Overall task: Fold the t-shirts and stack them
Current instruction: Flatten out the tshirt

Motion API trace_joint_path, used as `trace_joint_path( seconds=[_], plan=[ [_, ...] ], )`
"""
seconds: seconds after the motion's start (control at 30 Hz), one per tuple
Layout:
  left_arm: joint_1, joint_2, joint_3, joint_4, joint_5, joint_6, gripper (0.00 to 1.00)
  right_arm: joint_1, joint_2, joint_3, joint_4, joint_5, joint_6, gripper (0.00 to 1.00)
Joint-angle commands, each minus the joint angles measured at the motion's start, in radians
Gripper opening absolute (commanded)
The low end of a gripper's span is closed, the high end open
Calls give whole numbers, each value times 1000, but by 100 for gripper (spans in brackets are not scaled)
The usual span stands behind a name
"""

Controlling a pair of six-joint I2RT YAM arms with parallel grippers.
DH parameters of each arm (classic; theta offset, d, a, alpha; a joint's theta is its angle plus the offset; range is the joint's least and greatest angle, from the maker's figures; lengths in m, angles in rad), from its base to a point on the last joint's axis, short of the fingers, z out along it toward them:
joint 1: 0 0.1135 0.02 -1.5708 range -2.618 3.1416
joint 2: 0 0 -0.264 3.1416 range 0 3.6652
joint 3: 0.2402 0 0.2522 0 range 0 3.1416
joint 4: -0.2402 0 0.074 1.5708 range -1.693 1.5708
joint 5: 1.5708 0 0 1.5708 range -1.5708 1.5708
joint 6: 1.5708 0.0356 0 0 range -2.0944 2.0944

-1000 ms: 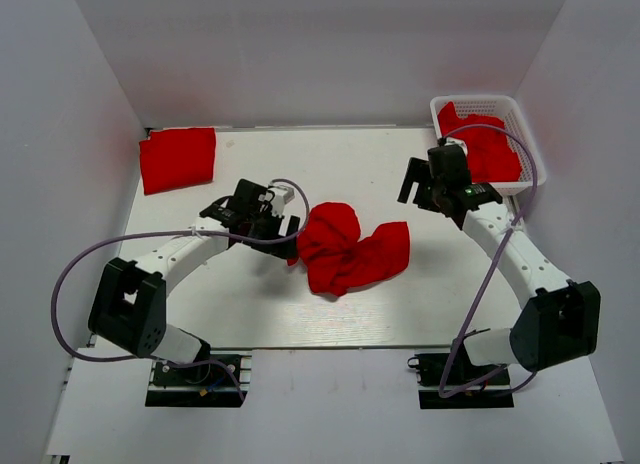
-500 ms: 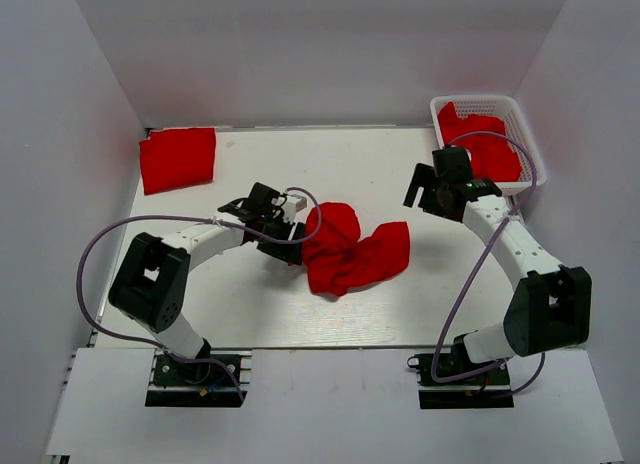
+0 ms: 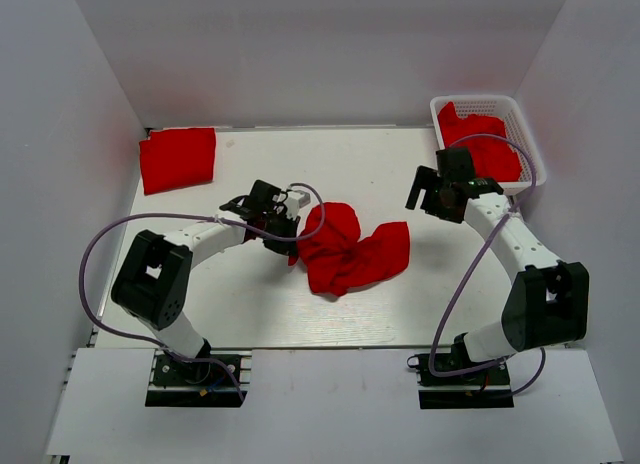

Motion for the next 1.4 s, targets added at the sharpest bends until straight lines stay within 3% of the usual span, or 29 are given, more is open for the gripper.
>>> trace_joint_path(
  seconds=[0.0,0.13,0.17,0.3,0.63,1.1,1.37],
  plan=[
    [-4,-54,30,48,-5,-11,0,-6,11,-10,9,-46,-35,90],
    [18,-132,39,28,-179,-107,0,-4,54,-11,27,-54,-35,89],
    [18,-150,39,28,-214,-117,0,-3,83,-10,30,-51,-31,84],
    [18,-213,39,8,-278,-129,0,0,153,-10,61,-48,-15,82],
    [18,-240,39,-10,-287,-138,0,23,313,39,124,-46,-18,76],
    [18,-229,20,-20,-296,-138,0,89,362,21,150,83,65,72],
    [18,-249,2,-20,-305,-138,0,101,414,-1,183,115,98,60]
  ],
)
